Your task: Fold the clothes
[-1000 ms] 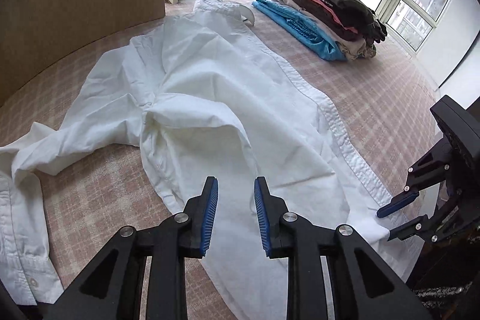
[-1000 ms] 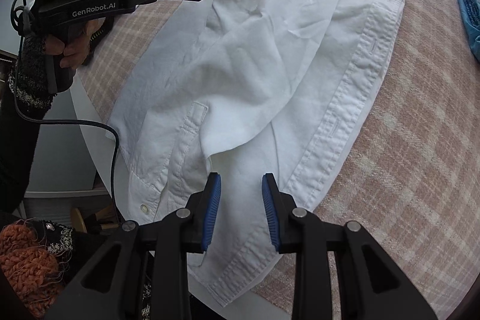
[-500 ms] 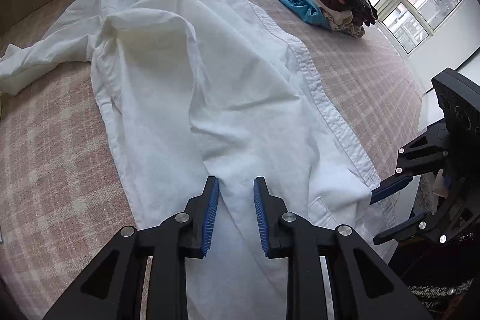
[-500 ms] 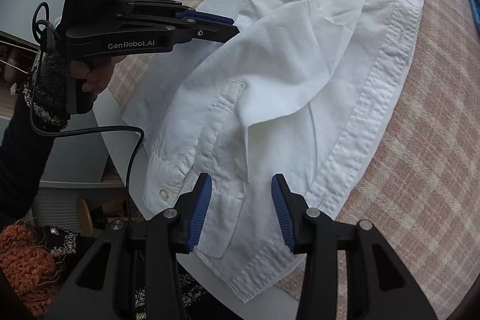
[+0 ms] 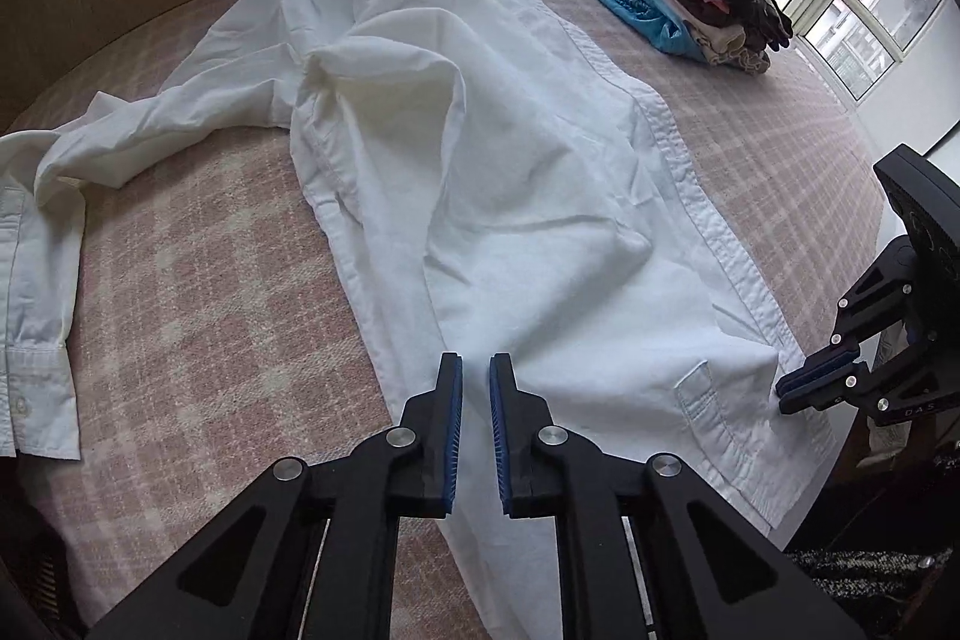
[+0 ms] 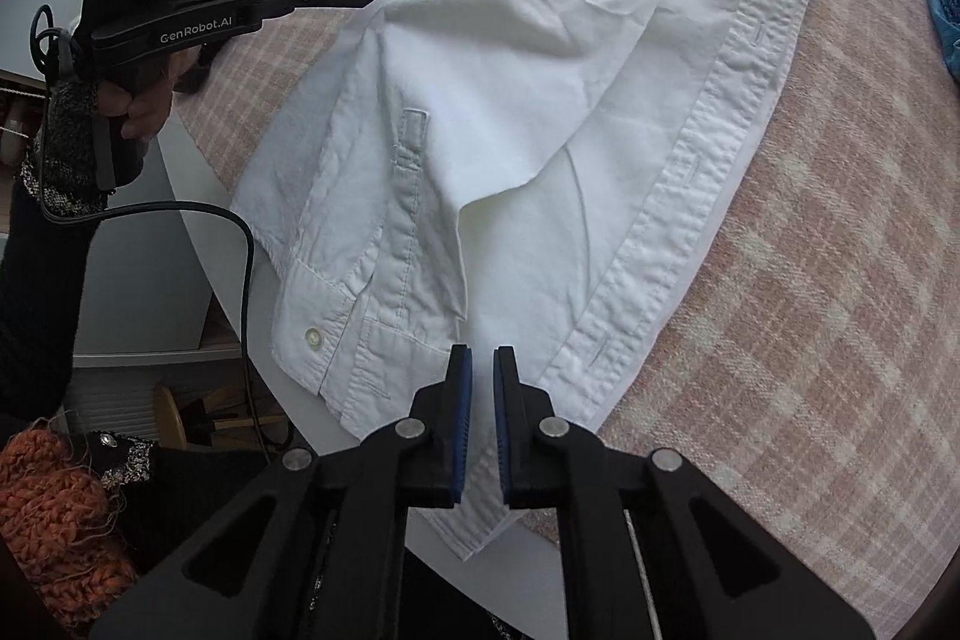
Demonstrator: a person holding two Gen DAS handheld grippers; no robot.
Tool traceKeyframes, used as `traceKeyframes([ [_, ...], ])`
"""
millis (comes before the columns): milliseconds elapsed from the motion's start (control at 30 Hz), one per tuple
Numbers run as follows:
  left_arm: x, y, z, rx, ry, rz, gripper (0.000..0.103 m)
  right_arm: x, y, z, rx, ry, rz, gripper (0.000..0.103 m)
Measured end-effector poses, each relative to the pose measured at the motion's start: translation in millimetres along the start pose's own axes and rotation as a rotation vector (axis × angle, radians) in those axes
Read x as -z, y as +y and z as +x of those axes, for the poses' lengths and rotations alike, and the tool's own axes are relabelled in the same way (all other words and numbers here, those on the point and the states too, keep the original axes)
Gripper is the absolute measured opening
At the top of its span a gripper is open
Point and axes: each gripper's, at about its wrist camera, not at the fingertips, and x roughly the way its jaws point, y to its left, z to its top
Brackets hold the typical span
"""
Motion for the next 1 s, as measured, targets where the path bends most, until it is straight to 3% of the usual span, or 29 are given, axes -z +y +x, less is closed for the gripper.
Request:
traceKeyframes([
  [167, -46.4, 4.0, -17.4, 0.049, -0.113, 0.006, 0.008, -32.5, 5.0, -17.7, 0.002, -0.131, 0.002, 0.008],
  [300, -87.6, 1.5, 12.0, 0.115, -0.112, 0.034, 0.009, -53.7, 13.0, -4.2, -0.002, -0.145, -0.015, 0.008],
  [367, -98.2, 8.7, 32.2, 0.043, -0.07, 0.051, 0.013, -57.5, 17.2, 16.7, 0.034, -0.093, -0.027, 0.008],
  [400, -100.0, 15.1, 43.9, -0.053, -0.032, 0.061, 0.013, -57.1, 15.5, 22.8, 0.045, -0.064, -0.03, 0.008],
  [433, -98.9, 25.7, 51.8, -0.112, 0.0, 0.043, 0.008, -55.2, 14.1, 25.3, 0.043, -0.047, -0.037, 0.008],
  [467, -96.2, 38.6, 55.4, -0.121, 0.02, 0.009, 0.007, -53.3, 12.7, 27.8, 0.041, -0.031, -0.044, 0.008],
  [600, -92.6, 54.9, 31.8, -0.071, -0.066, -0.055, 0.004, -59.7, 11.1, 19.2, 0.02, 0.008, -0.06, 0.008],
  [733, -106.8, 38.7, 15.9, 0.044, -0.132, -0.006, 0.006, -91.8, 3.2, -2.4, 0.035, -0.092, -0.057, 0.008],
  [767, -111.1, 36.2, 20.8, 0.06, -0.127, 0.007, 0.011, -101.6, -1.7, -2.2, 0.039, -0.107, -0.045, 0.008],
  [833, -118.3, 34.8, 39.3, 0.049, -0.098, 0.03, 0.013, -120.4, -11.6, -0.8, 0.048, -0.13, -0.021, 0.01],
  [933, -117.8, 53.6, 66.9, 0.017, -0.022, -0.009, 0.012, -128.6, -21.5, 17.4, 0.094, -0.067, -0.015, 0.011],
  [1000, -108.2, 70.0, 50.7, 0.048, -0.054, -0.051, 0.012, -124.5, -23.2, 21.9, 0.1, -0.045, -0.018, 0.011],
])
